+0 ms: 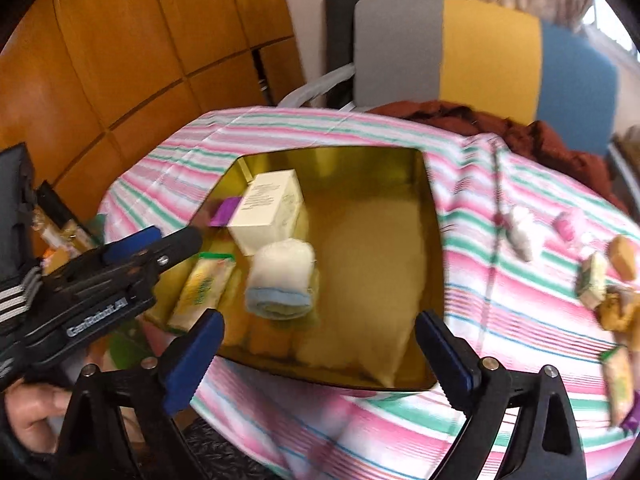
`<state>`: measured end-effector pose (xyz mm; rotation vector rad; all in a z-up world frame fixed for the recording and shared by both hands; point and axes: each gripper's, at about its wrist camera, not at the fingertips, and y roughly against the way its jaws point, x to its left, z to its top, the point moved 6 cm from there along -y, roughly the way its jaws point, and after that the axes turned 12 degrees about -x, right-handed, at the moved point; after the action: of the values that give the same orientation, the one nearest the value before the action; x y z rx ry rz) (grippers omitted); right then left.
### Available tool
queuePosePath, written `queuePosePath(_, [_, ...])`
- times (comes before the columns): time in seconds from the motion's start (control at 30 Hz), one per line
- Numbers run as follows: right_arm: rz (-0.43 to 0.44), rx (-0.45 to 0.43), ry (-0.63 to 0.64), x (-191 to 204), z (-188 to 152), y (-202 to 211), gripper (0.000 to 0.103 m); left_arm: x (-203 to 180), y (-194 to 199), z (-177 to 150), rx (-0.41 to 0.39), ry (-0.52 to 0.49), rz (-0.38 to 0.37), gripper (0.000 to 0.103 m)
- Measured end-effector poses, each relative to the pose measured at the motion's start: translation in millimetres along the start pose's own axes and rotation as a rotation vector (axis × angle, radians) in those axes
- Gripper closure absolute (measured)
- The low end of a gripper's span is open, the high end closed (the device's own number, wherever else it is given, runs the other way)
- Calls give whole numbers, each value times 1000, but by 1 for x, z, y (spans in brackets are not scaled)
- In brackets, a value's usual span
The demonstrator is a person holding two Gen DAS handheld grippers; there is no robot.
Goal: Organize objects
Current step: 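Place the purple pouch and towel roll into the gold tray, opening both tools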
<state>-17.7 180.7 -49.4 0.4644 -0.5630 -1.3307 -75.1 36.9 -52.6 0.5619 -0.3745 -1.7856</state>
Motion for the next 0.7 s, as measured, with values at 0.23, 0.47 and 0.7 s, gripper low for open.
queuePosePath(0.23, [-104, -66, 12, -19, 2, 15, 3, -16, 7, -1, -2, -48, 19, 42])
queuePosePath(0.47, [-195, -106, 10, -40, 3, 27, 1, -36, 12, -5, -2, -95, -2, 42])
queuePosePath(0.7, [-241, -88, -48, -70, -6, 30, 1, -54, 10, -14, 25, -122, -70, 42])
